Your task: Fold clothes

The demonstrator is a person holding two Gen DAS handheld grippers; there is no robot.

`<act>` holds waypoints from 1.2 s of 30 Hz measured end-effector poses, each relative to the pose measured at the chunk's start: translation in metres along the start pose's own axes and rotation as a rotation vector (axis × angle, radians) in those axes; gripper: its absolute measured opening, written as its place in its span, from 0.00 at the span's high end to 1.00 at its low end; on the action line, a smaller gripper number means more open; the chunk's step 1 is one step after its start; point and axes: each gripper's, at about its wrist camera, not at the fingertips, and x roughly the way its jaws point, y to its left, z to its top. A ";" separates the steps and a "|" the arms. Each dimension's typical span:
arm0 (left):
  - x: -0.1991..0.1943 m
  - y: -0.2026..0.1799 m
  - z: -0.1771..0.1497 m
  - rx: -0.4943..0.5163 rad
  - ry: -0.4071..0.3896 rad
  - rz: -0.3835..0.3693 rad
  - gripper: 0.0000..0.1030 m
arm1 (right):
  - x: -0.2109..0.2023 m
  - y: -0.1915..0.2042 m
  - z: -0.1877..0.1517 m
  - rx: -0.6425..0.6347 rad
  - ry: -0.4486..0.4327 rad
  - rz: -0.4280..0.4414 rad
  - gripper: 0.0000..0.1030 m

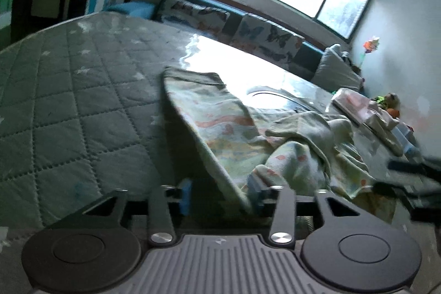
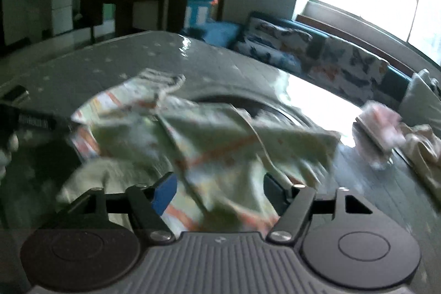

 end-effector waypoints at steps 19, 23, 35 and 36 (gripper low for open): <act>0.000 -0.012 -0.005 0.055 -0.025 0.018 0.13 | 0.076 0.025 0.035 -0.003 0.022 0.024 0.80; -0.006 -0.006 -0.002 0.026 -0.021 0.022 0.10 | 0.068 0.021 0.033 0.006 -0.002 0.024 0.89; -0.031 -0.038 0.016 0.102 -0.094 -0.102 0.08 | 0.042 -0.009 0.034 0.160 -0.066 0.058 0.95; -0.028 -0.044 0.014 0.122 -0.084 -0.116 0.08 | 0.039 -0.013 0.034 0.181 -0.069 0.064 0.95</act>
